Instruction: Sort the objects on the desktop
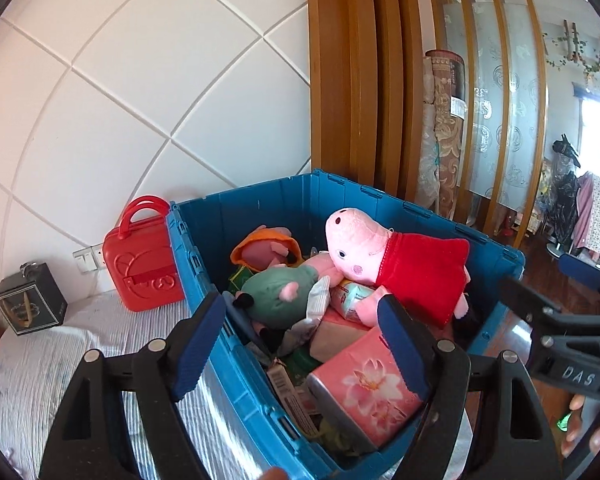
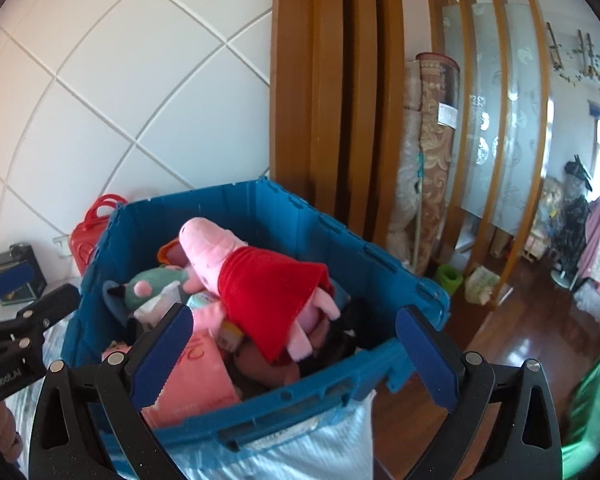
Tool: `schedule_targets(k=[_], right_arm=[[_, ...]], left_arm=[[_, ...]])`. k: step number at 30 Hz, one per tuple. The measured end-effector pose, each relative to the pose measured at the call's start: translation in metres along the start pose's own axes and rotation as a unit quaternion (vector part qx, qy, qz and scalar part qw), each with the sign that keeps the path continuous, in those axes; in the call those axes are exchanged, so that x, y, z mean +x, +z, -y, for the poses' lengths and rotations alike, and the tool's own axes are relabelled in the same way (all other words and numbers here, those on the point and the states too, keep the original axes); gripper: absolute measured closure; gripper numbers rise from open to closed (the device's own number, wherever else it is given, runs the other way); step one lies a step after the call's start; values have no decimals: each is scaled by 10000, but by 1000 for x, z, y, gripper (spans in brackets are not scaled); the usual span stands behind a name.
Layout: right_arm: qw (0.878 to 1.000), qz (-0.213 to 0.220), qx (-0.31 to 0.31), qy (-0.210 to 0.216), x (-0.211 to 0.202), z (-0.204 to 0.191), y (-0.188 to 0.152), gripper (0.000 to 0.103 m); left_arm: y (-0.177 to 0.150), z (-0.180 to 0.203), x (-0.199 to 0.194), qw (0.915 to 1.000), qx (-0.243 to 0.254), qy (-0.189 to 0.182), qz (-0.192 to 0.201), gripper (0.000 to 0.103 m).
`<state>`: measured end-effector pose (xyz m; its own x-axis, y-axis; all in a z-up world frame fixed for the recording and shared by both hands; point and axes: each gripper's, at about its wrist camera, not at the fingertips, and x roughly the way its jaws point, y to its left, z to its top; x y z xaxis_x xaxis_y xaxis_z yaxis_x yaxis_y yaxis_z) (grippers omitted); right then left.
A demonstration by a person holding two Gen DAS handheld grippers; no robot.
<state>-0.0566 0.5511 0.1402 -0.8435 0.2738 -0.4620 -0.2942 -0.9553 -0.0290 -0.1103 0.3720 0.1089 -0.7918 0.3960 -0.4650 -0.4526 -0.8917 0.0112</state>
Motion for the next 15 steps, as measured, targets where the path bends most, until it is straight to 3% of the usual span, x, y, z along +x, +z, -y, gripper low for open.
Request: schedule_targets(k=[15], right_arm=[[9999, -87, -56, 67, -2, 3, -6, 0]], left_arm=[[-5, 11, -6, 10000, -24, -44, -57, 25]])
